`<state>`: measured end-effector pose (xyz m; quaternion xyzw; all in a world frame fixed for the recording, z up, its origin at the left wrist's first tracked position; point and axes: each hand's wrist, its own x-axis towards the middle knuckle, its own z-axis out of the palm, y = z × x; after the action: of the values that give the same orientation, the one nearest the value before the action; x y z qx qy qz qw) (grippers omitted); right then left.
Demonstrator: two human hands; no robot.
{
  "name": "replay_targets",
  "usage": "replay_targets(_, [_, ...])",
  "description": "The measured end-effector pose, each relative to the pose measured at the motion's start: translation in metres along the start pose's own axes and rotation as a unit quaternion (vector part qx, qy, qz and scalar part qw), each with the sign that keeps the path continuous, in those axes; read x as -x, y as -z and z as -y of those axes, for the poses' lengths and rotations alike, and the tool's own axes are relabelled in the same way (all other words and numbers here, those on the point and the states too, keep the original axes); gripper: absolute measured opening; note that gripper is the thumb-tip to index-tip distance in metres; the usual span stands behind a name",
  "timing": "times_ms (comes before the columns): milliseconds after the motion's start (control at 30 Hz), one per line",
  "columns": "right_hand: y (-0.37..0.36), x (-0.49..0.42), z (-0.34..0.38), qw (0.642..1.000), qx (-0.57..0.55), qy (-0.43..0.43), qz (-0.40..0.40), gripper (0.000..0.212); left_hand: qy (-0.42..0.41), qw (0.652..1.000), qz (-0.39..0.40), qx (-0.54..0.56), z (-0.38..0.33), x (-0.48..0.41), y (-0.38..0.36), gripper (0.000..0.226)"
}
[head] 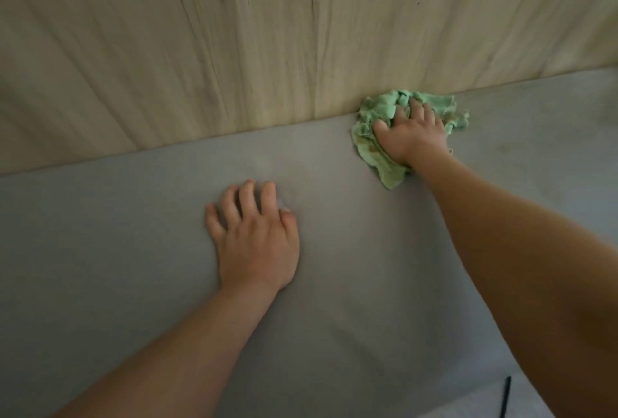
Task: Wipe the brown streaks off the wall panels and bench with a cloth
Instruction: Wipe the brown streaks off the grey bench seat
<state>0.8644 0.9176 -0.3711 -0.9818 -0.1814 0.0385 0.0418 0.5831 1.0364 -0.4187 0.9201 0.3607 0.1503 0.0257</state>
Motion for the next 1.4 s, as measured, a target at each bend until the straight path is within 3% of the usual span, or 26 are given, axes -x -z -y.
replay_targets(200, [-0.013,0.046,0.058,0.992,0.008,0.127,0.019,0.076,0.002,0.997,0.078,0.015,0.000,-0.002,0.008,0.047])
replay_targets(367, [-0.019,0.117,0.073,0.979,0.023,0.201,0.023,0.070,0.015,0.969,0.200,0.141,0.014,-0.020,0.034,0.045])
replay_targets(467, [-0.025,0.161,0.079,0.974,0.031,0.224,0.019,0.070,0.012,0.951,0.174,0.256,0.050,-0.020,0.066,0.025])
replay_targets(600, [-0.029,0.227,0.127,0.960,0.039,0.277,0.032,0.075,0.028,0.981,0.082,0.172,0.131,0.022,0.097,0.014])
replay_targets(733, [-0.041,0.314,0.166,0.890,0.032,0.455,0.022,0.073,0.069,0.989,0.091,0.089,0.187,0.045,0.113,0.010])
replay_targets(800, [-0.043,0.329,0.155,0.867,0.016,0.498,0.023,0.074,0.089,0.987,0.121,0.054,0.208,0.051,0.120,0.023])
replay_targets(867, [-0.039,0.310,0.135,0.889,0.012,0.456,0.028,0.081,0.106,0.977,0.182,0.011,0.223,0.060,0.123,0.041])
replay_targets(967, [-0.029,0.266,0.127,0.962,0.010,0.273,0.022,0.087,0.071,0.968,0.238,-0.015,0.245,0.077,0.123,0.055])
replay_targets(1100, [-0.034,0.233,0.184,0.988,0.007,0.149,0.041,0.079,0.014,0.968,0.248,0.040,0.261,0.087,0.126,0.063])
replay_targets(1167, [-0.039,0.233,0.221,0.985,0.008,0.166,0.043,0.077,0.022,0.963,0.254,0.085,0.264,0.087,0.126,0.061])
replay_targets(1233, [-0.042,0.244,0.248,0.970,0.020,0.238,0.041,0.073,0.062,0.956,0.243,0.150,0.267,0.086,0.127,0.054])
replay_targets(1400, [-0.049,0.316,0.263,0.908,0.038,0.416,0.037,0.068,0.190,0.943,0.127,0.240,0.280,0.078,0.133,0.031])
